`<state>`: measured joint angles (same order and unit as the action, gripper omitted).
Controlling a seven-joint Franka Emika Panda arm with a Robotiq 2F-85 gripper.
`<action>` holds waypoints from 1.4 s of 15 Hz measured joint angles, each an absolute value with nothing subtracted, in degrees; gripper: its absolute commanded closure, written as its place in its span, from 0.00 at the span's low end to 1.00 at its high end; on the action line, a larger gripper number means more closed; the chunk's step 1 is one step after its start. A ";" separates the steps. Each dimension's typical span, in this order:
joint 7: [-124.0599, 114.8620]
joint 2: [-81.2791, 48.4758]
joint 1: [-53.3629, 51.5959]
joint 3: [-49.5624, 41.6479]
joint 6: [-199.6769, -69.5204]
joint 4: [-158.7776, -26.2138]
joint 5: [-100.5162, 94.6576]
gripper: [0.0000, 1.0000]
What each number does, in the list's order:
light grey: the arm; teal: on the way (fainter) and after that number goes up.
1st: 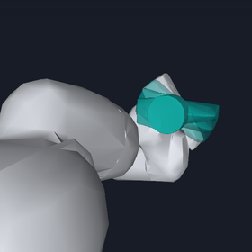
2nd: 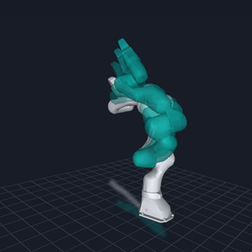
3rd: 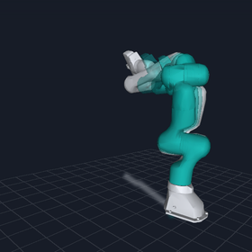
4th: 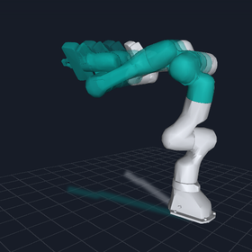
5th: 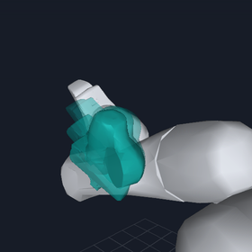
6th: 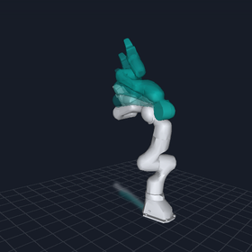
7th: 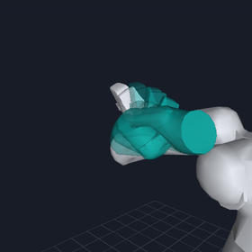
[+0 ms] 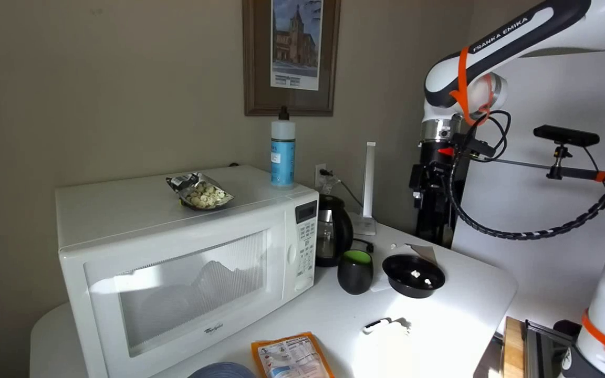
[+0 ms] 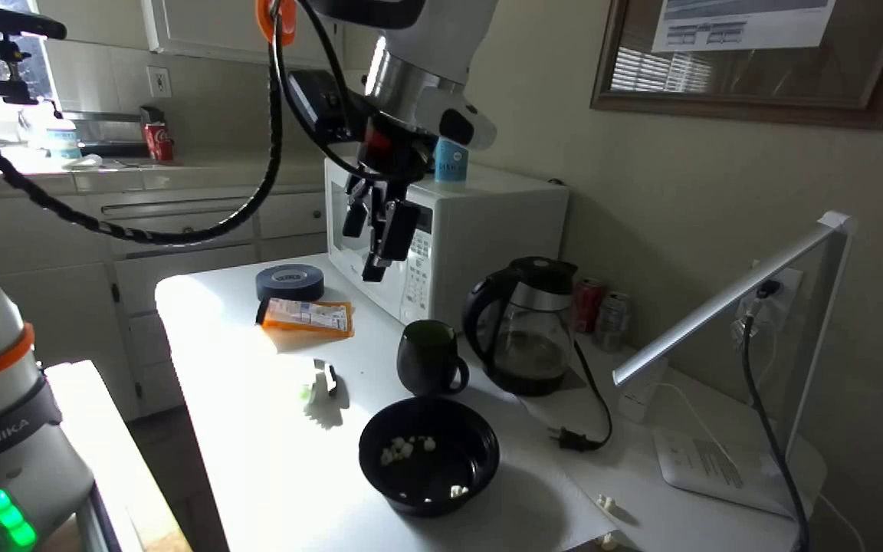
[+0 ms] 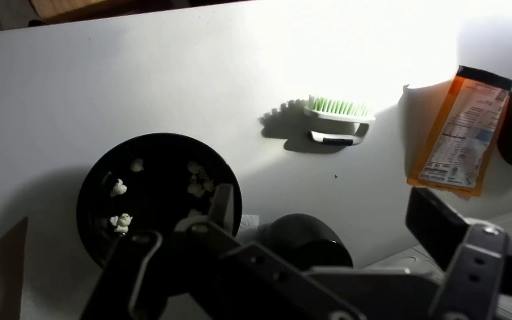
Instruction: Put the black mug on top of the microwave
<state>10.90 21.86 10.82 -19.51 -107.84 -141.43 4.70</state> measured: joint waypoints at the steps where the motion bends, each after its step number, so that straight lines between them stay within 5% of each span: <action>1: 9.81 19.86 11.11 -19.85 -108.76 -140.14 6.49 0.00; 11: 2.12 -5.67 15.32 -21.37 -126.84 -132.29 22.40 0.00; 21: -23.46 -9.93 14.37 -17.24 -127.23 -129.26 22.68 0.00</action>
<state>-23.46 -9.93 14.37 -17.24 -127.23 -129.26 22.68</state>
